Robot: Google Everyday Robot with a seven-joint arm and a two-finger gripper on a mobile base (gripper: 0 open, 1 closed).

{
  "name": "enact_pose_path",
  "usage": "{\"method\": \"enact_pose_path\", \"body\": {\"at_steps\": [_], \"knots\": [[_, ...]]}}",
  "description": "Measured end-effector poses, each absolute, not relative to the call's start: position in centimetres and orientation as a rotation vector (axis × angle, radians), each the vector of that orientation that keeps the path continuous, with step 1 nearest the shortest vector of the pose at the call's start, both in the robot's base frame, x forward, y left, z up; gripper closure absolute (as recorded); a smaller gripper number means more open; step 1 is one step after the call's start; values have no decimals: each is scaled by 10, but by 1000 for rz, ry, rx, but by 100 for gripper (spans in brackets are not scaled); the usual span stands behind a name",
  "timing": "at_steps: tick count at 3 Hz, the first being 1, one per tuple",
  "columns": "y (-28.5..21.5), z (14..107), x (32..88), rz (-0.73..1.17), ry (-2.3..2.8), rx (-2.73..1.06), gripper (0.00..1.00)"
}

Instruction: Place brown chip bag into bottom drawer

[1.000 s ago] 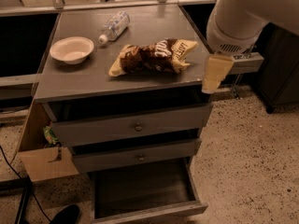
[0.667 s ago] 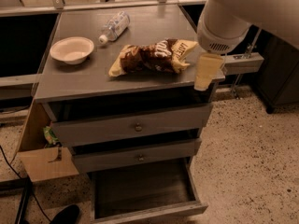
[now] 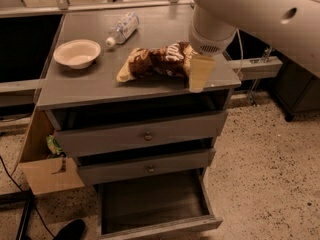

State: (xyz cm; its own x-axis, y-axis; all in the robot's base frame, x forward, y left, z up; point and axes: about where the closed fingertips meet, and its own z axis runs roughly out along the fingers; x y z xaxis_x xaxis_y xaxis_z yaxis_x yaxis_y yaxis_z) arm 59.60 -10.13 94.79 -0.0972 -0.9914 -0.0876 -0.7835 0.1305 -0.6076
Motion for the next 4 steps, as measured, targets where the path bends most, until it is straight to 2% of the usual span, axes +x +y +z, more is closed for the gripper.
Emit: {"method": "enact_pose_path", "body": {"at_steps": [2, 4], "knots": [[-59, 936, 619, -534, 1857, -1763, 0], [-64, 934, 622, -562, 1863, -1738, 0]]}}
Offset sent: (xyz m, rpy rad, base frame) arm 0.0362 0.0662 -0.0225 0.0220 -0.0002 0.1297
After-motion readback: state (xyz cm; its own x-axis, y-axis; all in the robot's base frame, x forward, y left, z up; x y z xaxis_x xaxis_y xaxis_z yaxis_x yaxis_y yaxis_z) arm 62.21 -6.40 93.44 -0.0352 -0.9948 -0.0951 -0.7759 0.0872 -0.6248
